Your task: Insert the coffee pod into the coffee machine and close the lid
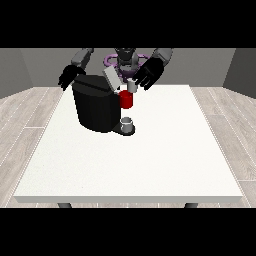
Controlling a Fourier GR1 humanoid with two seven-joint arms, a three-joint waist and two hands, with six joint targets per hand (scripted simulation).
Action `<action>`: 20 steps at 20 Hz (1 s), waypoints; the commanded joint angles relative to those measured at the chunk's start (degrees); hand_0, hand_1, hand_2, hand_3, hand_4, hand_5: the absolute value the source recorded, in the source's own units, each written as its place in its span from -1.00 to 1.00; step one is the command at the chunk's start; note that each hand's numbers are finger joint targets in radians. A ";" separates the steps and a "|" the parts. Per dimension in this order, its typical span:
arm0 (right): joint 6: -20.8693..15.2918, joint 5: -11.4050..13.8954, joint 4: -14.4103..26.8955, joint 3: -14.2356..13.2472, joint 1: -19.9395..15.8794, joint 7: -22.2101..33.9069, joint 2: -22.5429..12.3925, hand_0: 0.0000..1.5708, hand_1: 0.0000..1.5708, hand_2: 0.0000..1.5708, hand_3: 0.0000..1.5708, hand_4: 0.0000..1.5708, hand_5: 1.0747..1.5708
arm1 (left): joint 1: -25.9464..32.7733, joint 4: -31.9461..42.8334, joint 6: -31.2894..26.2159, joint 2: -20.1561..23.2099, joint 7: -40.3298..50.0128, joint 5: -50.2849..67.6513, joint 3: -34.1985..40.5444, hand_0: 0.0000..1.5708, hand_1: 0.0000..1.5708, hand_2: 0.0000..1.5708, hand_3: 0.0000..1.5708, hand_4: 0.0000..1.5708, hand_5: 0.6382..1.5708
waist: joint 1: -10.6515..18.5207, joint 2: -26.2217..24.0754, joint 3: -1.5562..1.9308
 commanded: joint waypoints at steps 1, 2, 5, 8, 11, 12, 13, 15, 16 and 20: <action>0.52 -0.55 -0.86 0.15 -0.50 1.03 0.06 -1.00 -1.00 -1.00 -1.00 -0.34 1.00 | -1.30 0.42 1.49 -1.01 0.93 -1.00 -0.26 0.66 0.66 0.69 0.58 -0.38 1.00 | -1.33 1.12 0.00; 0.49 -0.73 -0.38 -1.02 0.48 1.01 -0.95 -1.00 -1.00 -1.00 -1.00 -0.35 1.00 | -0.11 0.56 -1.52 -0.59 -0.44 -0.21 -0.34 0.67 0.67 0.69 0.57 -0.37 1.00 | 0.12 -0.24 0.00; -1.30 1.00 -2.08 1.18 0.47 0.37 1.13 -1.00 -1.00 -1.00 -1.00 -0.33 1.00 | -0.61 1.43 0.37 -0.98 0.03 -0.71 0.10 0.66 0.66 0.69 0.56 -0.36 1.00 | -0.77 1.02 -0.01; 1.61 -1.46 -2.20 -1.38 -0.65 2.01 -2.07 -1.00 -1.00 -1.00 -1.00 -0.35 1.00 | -0.14 1.33 0.27 -0.21 -1.60 -1.32 -0.26 0.61 0.61 0.66 0.55 -0.35 1.00 | -0.92 2.06 -0.01; -1.30 -0.19 0.04 -0.19 0.40 -1.23 1.62 -1.00 -1.00 -1.00 -1.00 -0.35 1.00 | -1.51 0.49 -0.16 -2.74 -0.36 -1.70 -1.31 0.59 0.59 0.65 0.54 -0.36 1.00 | 0.30 1.86 0.01; 0.57 -1.91 1.83 -2.61 -0.56 -1.08 -0.71 -1.00 -1.00 -1.00 -1.00 -0.35 1.00 | -1.92 -0.23 0.12 -4.56 1.70 -1.85 -1.75 0.54 0.54 0.61 0.51 -0.36 1.00 | 0.79 0.99 0.02; -0.93 0.41 -2.18 0.44 1.55 0.16 0.65 -1.00 -1.00 -1.00 -1.00 -0.32 1.00 | -0.07 1.37 1.38 -2.32 -1.14 -1.81 -0.59 0.51 0.51 0.59 0.50 -0.36 1.00 | -0.76 1.17 -0.01; 0.66 -1.46 -1.43 -1.19 1.67 -2.15 0.00 -1.00 -1.00 -1.00 -1.00 -0.35 1.00 | -0.10 1.41 -0.24 -1.73 -1.13 -1.70 -0.61 0.51 0.51 0.61 0.52 -0.37 1.00 | -0.18 1.24 0.00; -0.71 -0.33 -3.75 0.05 -2.46 3.43 -0.17 -1.00 -1.00 -1.00 -1.00 -0.39 1.00 | -0.18 1.77 2.82 -1.77 -2.77 -2.46 -0.53 0.51 0.51 0.61 0.52 -0.37 1.00 | -0.50 3.16 -0.03; 0.93 -1.70 -0.51 -1.91 2.02 -1.44 -0.77 -1.00 -1.00 -1.00 -1.00 -0.43 1.00 | -0.64 1.53 -1.28 -2.59 -0.90 -1.42 -0.49 0.53 0.53 0.63 0.54 -0.34 1.00 | 0.44 0.79 0.01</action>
